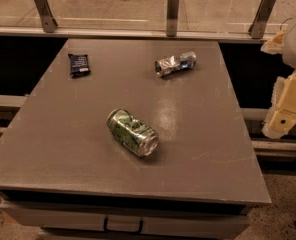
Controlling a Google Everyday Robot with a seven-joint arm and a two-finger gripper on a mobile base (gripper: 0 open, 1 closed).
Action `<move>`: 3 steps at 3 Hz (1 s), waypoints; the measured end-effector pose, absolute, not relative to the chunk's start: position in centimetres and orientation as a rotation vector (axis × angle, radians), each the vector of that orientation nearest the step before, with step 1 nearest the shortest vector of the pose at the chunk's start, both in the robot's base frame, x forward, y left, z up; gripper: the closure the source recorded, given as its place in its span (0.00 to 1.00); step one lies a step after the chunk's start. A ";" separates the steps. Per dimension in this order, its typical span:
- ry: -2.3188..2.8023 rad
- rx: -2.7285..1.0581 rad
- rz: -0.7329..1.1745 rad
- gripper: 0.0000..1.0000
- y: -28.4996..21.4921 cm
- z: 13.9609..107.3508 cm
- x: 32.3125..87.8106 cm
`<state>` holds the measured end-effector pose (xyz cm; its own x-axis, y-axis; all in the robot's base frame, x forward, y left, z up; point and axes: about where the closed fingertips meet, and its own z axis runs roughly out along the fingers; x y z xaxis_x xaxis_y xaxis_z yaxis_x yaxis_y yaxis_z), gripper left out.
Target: Place green can upright
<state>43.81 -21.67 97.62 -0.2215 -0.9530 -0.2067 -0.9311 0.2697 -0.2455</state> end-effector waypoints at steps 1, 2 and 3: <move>2.230 -1.724 -0.099 0.00 -21.6 97.6 43.8; 2.204 -1.757 -0.031 0.00 -18.0 96.1 44.4; 2.190 -1.795 0.041 0.00 -12.2 94.0 45.3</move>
Offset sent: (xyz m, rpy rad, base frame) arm 0.0127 0.0869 -0.0442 0.0857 0.0841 0.0925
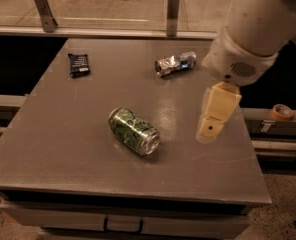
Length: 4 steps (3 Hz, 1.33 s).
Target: Place green can upright
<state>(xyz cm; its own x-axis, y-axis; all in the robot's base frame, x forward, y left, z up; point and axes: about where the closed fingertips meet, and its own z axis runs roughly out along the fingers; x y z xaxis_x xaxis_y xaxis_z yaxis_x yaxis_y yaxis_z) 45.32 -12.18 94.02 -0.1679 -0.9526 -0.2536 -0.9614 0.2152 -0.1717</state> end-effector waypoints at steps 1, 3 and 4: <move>2.214 -1.779 0.087 0.00 -5.6 93.5 46.3; 2.374 -1.656 0.157 0.00 3.6 90.4 45.3; 2.478 -1.550 0.150 0.00 5.5 87.8 45.4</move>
Offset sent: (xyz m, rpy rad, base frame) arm -0.0012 0.1919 -0.0395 0.0510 0.1787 -0.1814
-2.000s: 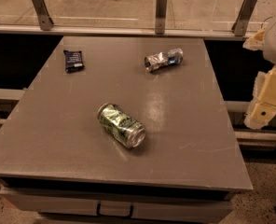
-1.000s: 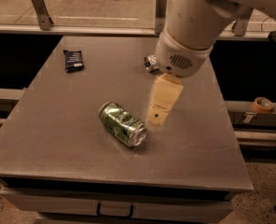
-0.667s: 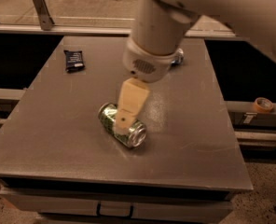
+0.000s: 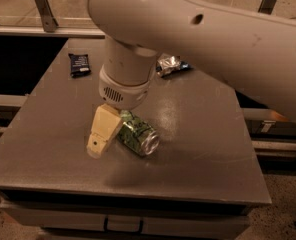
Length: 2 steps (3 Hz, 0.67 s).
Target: Place green can upright
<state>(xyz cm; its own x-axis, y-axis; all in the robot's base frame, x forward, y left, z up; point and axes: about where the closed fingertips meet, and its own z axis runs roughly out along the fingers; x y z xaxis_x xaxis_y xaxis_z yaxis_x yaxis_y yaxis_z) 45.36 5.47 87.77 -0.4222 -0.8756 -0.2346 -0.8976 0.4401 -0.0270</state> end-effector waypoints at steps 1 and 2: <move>2.562 -1.464 0.155 0.00 6.0 85.4 46.1; 2.598 -1.420 0.160 0.18 6.9 84.0 46.7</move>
Offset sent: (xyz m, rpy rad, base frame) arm 0.0220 0.0249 -0.0568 -0.0086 0.0715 -0.1570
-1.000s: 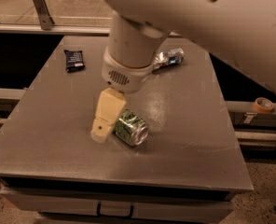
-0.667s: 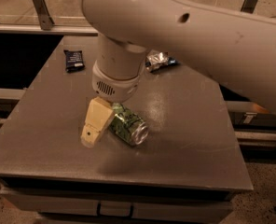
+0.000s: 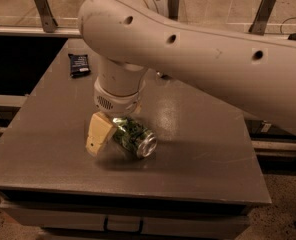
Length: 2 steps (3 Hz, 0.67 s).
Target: Place green can upright
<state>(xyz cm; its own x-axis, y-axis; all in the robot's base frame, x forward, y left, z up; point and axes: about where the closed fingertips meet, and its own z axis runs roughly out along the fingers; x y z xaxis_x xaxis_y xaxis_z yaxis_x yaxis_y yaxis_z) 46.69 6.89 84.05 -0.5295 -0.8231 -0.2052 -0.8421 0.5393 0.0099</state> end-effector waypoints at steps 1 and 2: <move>2.606 -1.394 0.175 0.41 7.3 83.5 47.5; 2.567 -1.388 0.204 0.65 7.8 84.2 48.6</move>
Offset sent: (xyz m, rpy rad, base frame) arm 0.0329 0.0150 0.0126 0.0910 -0.0472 0.0027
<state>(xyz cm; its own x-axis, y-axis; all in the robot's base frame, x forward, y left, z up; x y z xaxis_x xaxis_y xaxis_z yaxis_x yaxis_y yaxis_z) 48.57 7.84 84.21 -0.5318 -0.8081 -0.2533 -0.8380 0.5454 0.0193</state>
